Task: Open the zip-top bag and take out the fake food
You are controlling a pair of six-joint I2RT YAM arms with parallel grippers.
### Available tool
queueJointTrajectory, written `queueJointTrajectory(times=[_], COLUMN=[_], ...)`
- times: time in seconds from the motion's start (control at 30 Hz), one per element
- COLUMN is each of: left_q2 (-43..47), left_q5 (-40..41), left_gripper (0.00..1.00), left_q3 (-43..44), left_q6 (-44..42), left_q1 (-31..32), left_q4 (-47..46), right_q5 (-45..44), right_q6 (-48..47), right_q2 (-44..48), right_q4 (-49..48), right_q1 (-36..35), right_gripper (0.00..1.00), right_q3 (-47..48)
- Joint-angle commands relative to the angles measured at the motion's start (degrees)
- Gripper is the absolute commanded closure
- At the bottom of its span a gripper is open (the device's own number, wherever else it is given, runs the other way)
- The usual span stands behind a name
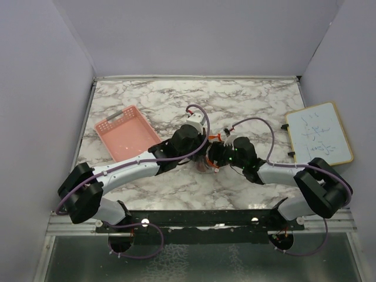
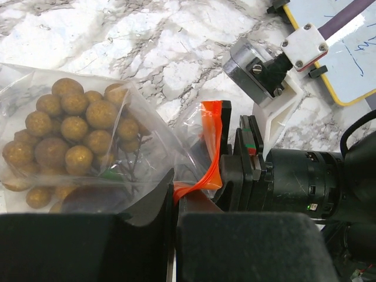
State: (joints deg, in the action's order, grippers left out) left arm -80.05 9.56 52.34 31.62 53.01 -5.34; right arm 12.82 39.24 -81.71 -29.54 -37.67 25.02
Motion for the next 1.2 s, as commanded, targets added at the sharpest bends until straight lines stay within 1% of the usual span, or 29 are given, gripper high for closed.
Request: queueJointTrajectory(times=[0.0, 0.07, 0.27, 0.37, 0.43, 0.47, 0.6, 0.7, 0.77, 0.9, 1.0, 1.17], left_q2=[0.2, 0.3, 1.4, 1.5, 1.4, 1.4, 0.9, 0.4, 0.3, 0.8, 1.1, 1.4], left_q5=[-0.1, 0.1, 1.0, 2.1, 2.7, 2.8, 2.8, 2.7, 2.8, 3.3, 3.2, 2.7], left_gripper=[1.0, 1.0, 1.0, 1.0, 1.0, 1.0, 1.0, 1.0, 1.0, 1.0, 1.0, 1.0], left_q3=[0.5, 0.5, 1.0, 1.3, 1.2, 1.1, 0.6, 0.5, 0.3, 0.0, 0.2, 0.5], left_q6=[0.6, 0.6, 0.7, 0.7, 0.6, 0.7, 1.1, 1.1, 1.1, 1.2, 1.5, 1.8], left_q1=[0.2, 0.2, 0.2, 0.3, 0.2, 0.2, 0.3, 0.2, 0.3, 0.2, 0.2, 0.2], left_q4=[-3.7, -3.8, -4.1, -3.9, -4.0, -4.3, -5.1, -5.3, -5.2, -5.4, -6.0, -6.2], right_q5=[8.0, 8.6, 8.5, 9.2, 9.6, 9.9, 12.0, 14.0, 14.9, 14.8, 14.0, 13.1], right_q6=[-5.0, -6.4, -8.9, -9.7, -10.4, -10.9, -11.7, -11.8, -12.3, -14.1, -14.6, -14.0], right_q2=[-2.2, -3.0, -4.6, -4.7, -4.7, -5.0, -5.1, -3.9, -2.7, -1.8, -3.4, -7.0], right_q4=[-4.1, -3.3, 0.5, 0.4, -0.3, -0.1, -0.1, -0.8, -0.1, 3.0, 3.3, 3.5], right_q1=[0.1, 0.1, 0.1, 0.1, 0.1, 0.1, 0.1, 0.1, 0.1, -0.1, -0.7, -2.2], right_gripper=[0.25, 0.24, 0.29, 0.37, 0.39, 0.38, 0.3, 0.21, 0.12, 0.03, 0.02, 0.1], right_q3=[-0.4, -0.2, 0.8, 0.0, -0.8, -1.0, -1.9, -3.1, -3.4, -3.0, -2.7, -1.3])
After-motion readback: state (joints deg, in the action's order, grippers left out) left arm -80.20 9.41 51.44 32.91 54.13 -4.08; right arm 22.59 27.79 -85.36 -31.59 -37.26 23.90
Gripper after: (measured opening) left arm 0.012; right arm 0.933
